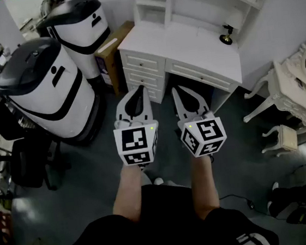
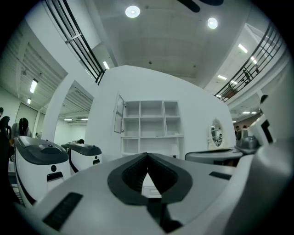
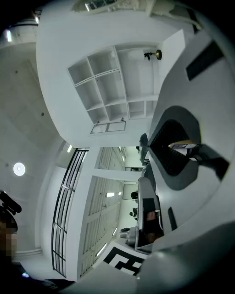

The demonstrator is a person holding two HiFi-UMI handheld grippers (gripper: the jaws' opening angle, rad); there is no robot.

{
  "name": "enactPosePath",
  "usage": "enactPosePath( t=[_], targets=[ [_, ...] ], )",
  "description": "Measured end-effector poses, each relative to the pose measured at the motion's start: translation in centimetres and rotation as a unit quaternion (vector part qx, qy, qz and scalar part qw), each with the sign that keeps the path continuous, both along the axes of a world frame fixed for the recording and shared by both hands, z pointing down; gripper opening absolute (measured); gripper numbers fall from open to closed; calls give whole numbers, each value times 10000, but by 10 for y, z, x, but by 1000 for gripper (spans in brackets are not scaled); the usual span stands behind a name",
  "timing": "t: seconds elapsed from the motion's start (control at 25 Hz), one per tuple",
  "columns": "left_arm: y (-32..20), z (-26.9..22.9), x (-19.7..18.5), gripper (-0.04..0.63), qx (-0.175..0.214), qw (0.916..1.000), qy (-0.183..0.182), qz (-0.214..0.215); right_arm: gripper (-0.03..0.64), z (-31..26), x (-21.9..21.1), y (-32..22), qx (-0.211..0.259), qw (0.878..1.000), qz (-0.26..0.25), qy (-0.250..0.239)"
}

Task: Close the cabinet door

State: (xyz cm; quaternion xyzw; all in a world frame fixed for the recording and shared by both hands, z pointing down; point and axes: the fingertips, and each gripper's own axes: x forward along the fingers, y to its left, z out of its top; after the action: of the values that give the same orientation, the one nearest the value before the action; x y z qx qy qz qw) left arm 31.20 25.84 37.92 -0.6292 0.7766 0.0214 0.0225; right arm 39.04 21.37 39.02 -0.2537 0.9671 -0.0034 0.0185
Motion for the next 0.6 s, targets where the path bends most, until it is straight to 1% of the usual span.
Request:
enactPosePath(
  t=[0.16,0.32,0.6],
  targets=[
    [-1,2,3,11,-41,10000,38,9,20,-1,5,-2,-25,10000,-53,5],
    [0,4,2,12,-55,10000,71,9,20,-5,6,-5,-108,9995,-48,-303],
    [2,9,-29,12,-53,9997,137,-175,20,1,-20,-9,-191,9995,-130,-200]
  ],
)
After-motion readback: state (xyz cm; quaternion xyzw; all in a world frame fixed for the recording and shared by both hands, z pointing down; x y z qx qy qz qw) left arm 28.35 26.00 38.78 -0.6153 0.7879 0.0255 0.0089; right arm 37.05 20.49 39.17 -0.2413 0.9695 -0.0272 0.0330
